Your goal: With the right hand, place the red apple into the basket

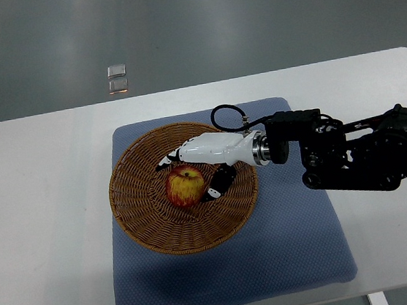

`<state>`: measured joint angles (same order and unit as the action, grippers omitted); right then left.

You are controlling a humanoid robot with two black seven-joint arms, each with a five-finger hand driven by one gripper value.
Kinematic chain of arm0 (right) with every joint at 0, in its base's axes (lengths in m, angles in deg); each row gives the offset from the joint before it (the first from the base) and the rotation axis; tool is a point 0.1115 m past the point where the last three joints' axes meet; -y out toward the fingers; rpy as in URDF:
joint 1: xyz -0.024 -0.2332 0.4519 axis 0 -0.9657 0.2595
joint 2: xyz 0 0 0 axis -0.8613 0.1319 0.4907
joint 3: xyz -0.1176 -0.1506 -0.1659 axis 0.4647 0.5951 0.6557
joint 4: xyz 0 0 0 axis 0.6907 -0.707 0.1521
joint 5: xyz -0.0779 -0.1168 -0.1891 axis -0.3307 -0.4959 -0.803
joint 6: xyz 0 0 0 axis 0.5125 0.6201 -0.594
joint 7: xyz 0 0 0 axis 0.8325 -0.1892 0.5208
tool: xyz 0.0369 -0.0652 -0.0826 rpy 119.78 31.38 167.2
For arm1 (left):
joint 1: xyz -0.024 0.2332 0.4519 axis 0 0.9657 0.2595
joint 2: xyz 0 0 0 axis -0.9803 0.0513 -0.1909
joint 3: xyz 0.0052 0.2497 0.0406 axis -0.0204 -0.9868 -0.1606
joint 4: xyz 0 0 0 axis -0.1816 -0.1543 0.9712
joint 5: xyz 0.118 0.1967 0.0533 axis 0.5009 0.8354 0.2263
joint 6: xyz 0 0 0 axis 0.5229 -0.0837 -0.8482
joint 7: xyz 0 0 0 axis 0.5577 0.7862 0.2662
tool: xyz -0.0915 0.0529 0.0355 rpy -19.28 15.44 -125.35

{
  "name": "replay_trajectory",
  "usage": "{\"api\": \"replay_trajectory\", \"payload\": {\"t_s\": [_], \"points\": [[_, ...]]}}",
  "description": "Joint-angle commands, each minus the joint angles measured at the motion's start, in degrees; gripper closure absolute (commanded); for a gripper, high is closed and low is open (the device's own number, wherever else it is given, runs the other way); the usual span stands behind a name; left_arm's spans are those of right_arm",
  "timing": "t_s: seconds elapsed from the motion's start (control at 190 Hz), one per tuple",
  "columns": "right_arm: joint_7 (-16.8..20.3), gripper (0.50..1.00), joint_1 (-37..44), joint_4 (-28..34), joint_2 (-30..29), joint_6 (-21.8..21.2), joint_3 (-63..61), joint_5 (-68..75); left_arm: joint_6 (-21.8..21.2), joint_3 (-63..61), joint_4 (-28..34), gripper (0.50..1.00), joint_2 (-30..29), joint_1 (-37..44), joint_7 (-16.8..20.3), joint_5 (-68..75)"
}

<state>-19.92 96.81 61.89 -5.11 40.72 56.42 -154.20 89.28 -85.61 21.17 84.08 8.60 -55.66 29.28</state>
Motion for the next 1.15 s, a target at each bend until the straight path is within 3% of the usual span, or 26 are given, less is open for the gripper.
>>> {"api": "replay_trajectory", "payload": {"t_s": [0.0,0.121,0.242,0.295,0.3,0.353,0.753,0.916,1.068,1.147], "points": [[-0.6,0.583,0.4,0.0,1.3,0.5,-1.0,0.3,0.0,0.0,0.0,0.500,0.0,0.1,0.0,0.0],[-2.6,0.587,-0.1,-0.6,5.6,1.8,-7.2,5.5,0.0,0.0,0.0,0.500,0.0,0.1,0.0,0.0],[-4.8,0.587,-2.4,-4.2,6.0,2.0,-13.1,22.0,0.0,0.0,0.0,0.500,0.0,0.1,0.0,0.0],[-4.8,0.587,-2.4,-4.2,6.0,2.0,-13.1,22.1,0.0,0.0,0.0,0.500,0.0,0.1,0.0,0.0],[-5.3,0.587,-3.9,-5.5,6.0,2.0,-15.7,30.3,0.0,0.0,0.0,0.500,0.0,0.1,0.0,0.0],[-5.2,0.587,-4.8,-6.9,5.9,1.9,-18.2,38.4,0.0,0.0,0.0,0.500,0.0,0.0,0.0,0.0],[-4.8,0.587,-11.9,-16.3,3.8,0.4,-23.6,87.9,0.0,0.0,0.0,0.500,0.0,0.0,0.0,0.0],[-5.1,0.574,-14.4,-21.9,1.5,-0.8,-23.9,89.4,0.1,0.0,0.0,0.500,0.0,0.0,0.0,0.0],[-5.5,0.572,-15.5,-22.2,1.2,-3.0,-24.2,86.5,0.1,0.0,0.0,0.500,0.0,0.1,0.0,0.0],[-7.6,0.572,-15.7,-22.5,1.1,-3.1,-24.3,86.0,0.1,0.0,0.0,0.500,0.0,0.0,0.0,0.0]]}}
